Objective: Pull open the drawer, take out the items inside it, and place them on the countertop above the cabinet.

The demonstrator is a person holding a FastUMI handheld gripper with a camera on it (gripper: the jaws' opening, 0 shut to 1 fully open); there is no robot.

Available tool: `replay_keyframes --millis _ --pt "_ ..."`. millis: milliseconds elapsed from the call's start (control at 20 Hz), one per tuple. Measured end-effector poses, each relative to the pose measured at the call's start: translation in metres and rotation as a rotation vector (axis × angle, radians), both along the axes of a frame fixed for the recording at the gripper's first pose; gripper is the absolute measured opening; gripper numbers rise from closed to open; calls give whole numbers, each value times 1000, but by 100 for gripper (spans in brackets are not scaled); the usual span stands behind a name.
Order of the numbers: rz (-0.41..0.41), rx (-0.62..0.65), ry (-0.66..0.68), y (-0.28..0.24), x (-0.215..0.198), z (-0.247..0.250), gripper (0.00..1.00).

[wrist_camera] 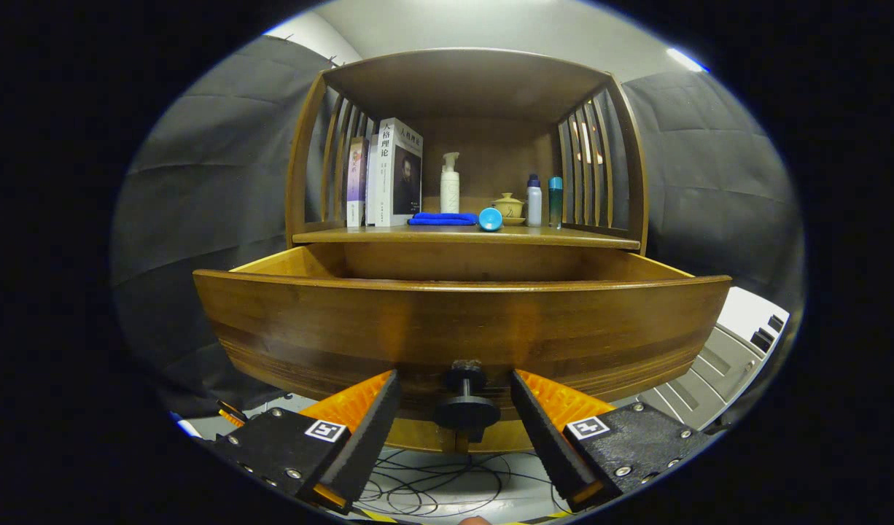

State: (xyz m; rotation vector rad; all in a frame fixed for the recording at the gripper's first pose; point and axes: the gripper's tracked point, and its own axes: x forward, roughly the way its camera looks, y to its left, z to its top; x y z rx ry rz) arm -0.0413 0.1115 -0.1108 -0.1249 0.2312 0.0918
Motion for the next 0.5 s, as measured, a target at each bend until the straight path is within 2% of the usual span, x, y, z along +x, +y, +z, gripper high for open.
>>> replay_keyframes --millis 500 --pt "6 -5 19 3 41 4 92"
